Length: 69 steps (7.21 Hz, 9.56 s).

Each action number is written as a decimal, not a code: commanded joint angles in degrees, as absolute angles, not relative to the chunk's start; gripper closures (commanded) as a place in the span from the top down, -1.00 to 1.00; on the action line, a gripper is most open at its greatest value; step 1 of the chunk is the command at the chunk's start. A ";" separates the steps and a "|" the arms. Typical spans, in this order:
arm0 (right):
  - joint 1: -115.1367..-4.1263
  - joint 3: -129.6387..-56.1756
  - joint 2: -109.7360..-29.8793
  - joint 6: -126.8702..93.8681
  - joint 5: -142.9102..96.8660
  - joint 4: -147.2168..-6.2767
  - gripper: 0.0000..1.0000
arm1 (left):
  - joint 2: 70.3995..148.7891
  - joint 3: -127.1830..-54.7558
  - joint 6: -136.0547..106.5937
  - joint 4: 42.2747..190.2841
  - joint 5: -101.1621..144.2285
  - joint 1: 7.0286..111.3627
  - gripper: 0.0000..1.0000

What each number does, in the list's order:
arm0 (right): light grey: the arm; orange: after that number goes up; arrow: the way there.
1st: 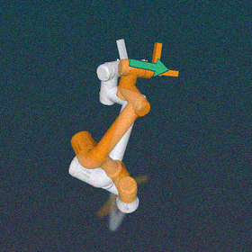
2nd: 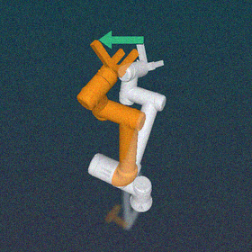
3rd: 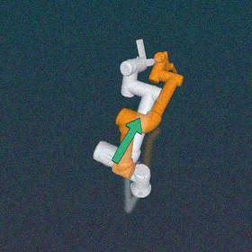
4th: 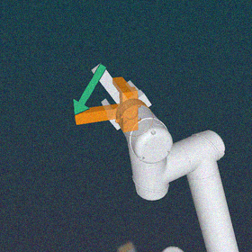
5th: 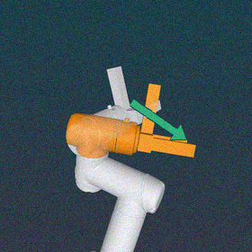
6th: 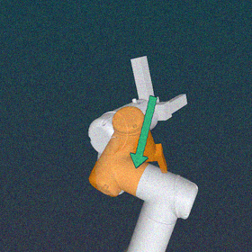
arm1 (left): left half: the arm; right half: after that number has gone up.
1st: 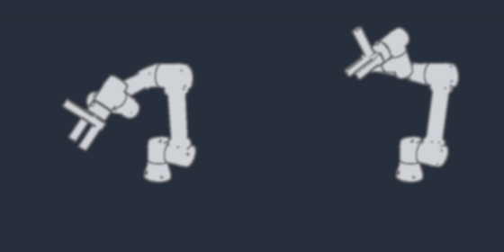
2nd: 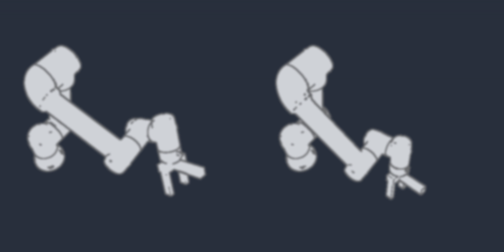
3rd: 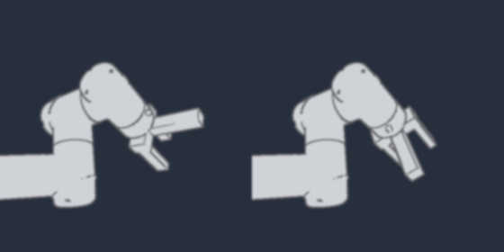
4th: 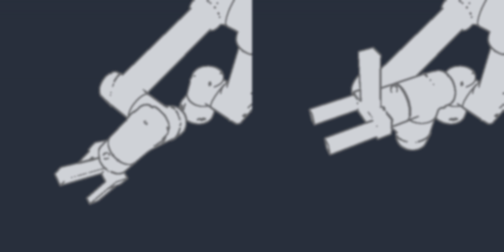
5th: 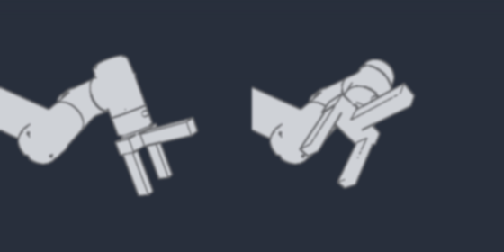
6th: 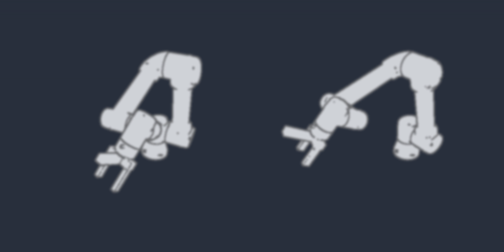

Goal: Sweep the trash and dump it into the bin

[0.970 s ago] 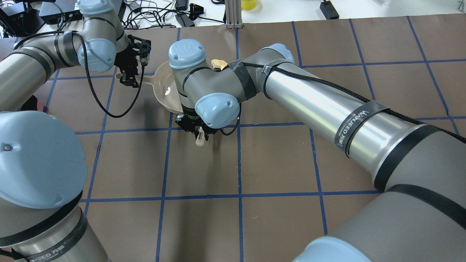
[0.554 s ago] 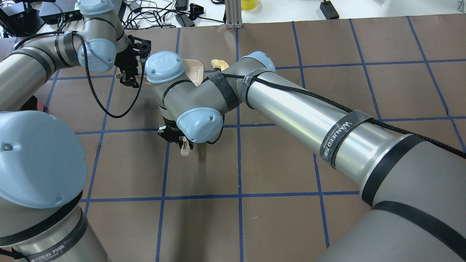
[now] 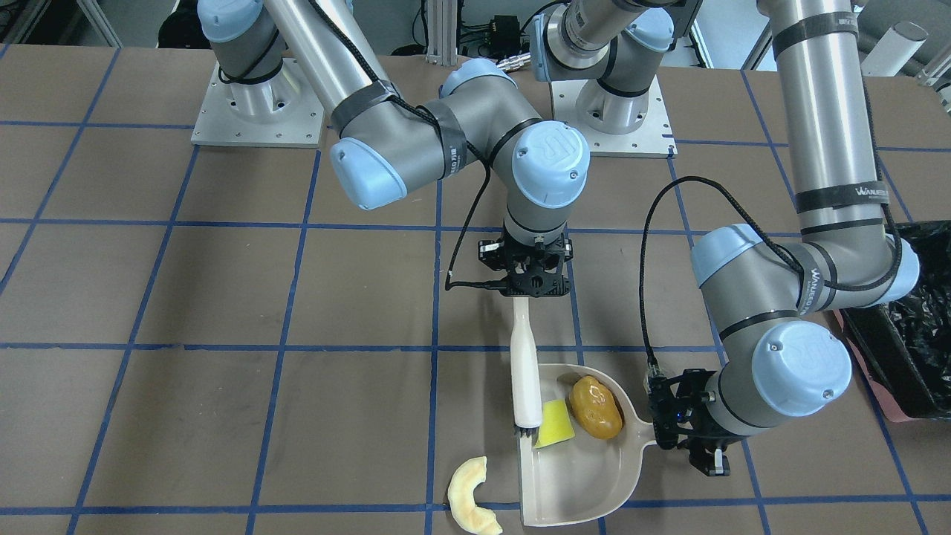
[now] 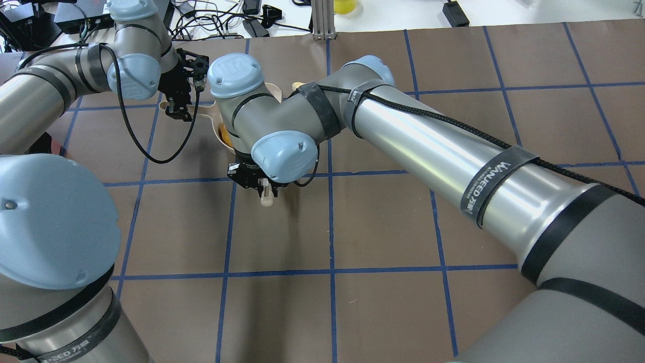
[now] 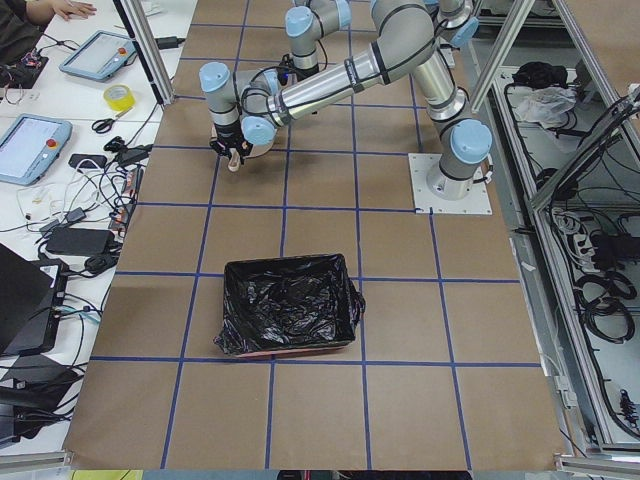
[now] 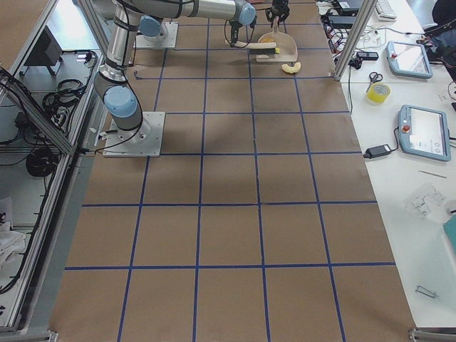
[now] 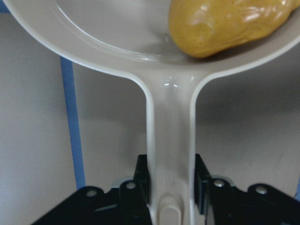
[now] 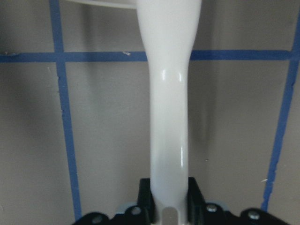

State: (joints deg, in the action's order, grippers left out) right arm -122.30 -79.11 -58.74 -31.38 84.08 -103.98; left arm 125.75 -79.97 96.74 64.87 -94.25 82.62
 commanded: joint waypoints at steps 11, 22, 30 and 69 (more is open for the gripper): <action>-106.00 -65.94 -49.23 11.25 101.42 -100.46 -1.00 | 125.95 -79.89 96.59 64.86 -94.39 82.62 -1.00; -117.86 -63.81 -47.11 -16.54 90.73 -95.18 -1.00 | 125.86 -80.24 96.59 64.69 -94.13 82.62 -1.00; -119.09 -64.24 -47.99 -23.56 89.46 -97.65 -1.00 | 125.86 -80.42 97.11 64.43 -93.69 82.62 -1.00; -67.15 -98.65 -76.53 24.08 95.19 -106.85 0.61 | 121.04 -70.18 167.51 47.96 -100.46 35.60 -1.00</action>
State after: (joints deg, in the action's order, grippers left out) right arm -67.15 -102.34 -74.38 24.05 95.22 -111.68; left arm 122.70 -65.54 166.07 54.38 -99.58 35.53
